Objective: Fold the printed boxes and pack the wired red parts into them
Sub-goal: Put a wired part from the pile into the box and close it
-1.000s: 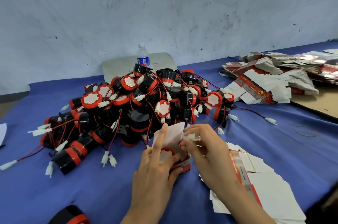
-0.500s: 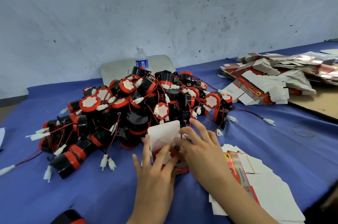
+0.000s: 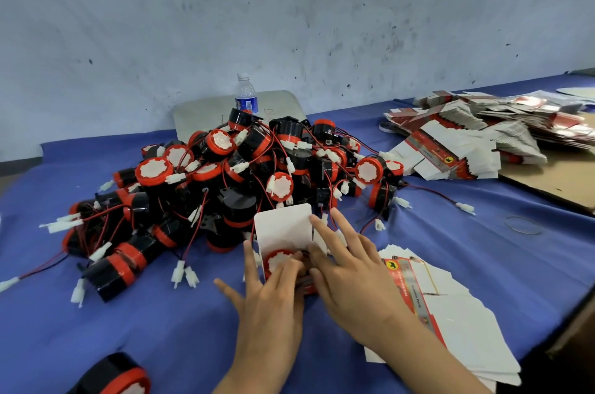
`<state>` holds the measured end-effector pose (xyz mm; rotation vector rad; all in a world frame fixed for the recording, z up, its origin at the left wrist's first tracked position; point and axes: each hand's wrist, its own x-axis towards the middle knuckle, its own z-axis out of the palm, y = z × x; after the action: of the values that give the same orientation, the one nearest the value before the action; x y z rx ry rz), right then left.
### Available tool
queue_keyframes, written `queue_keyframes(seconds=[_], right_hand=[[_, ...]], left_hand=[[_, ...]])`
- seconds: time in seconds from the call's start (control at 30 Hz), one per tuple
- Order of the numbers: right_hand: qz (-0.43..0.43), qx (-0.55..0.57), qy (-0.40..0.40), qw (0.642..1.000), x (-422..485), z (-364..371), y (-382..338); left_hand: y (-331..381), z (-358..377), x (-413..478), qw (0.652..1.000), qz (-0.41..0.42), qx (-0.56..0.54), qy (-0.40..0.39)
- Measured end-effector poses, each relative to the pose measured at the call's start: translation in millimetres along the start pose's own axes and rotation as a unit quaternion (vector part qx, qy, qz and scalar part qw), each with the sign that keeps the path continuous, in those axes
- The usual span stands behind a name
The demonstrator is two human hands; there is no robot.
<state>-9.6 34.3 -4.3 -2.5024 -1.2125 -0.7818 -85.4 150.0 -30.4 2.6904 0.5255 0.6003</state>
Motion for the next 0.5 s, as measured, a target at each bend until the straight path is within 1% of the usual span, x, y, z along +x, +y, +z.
queue_keyframes(seconds=[0.07,0.17,0.3,0.4,0.43,0.5], right_hand=[[0.007,-0.002,-0.006,1.0,2,0,0],[0.037,0.06,-0.056,0.996,7,2,-3],[0.077,0.074,-0.047,0.993,10,2,-12],[0.111,0.118,-0.024,0.987,12,6,-17],[0.118,0.135,-0.013,0.984,11,10,-17],[0.114,0.143,-0.021,0.983,11,14,-18]], left_hand=[[-1,2,-1,1.0,0.001,-0.009,-0.02],[5,-3,-2,0.999,-0.005,-0.024,-0.038],[4,-4,-3,0.998,-0.01,-0.023,-0.05],[3,-5,-2,0.997,-0.015,-0.001,-0.074],[3,-6,-1,0.997,-0.019,-0.006,-0.073],[2,-9,-1,0.998,-0.025,-0.017,-0.061]])
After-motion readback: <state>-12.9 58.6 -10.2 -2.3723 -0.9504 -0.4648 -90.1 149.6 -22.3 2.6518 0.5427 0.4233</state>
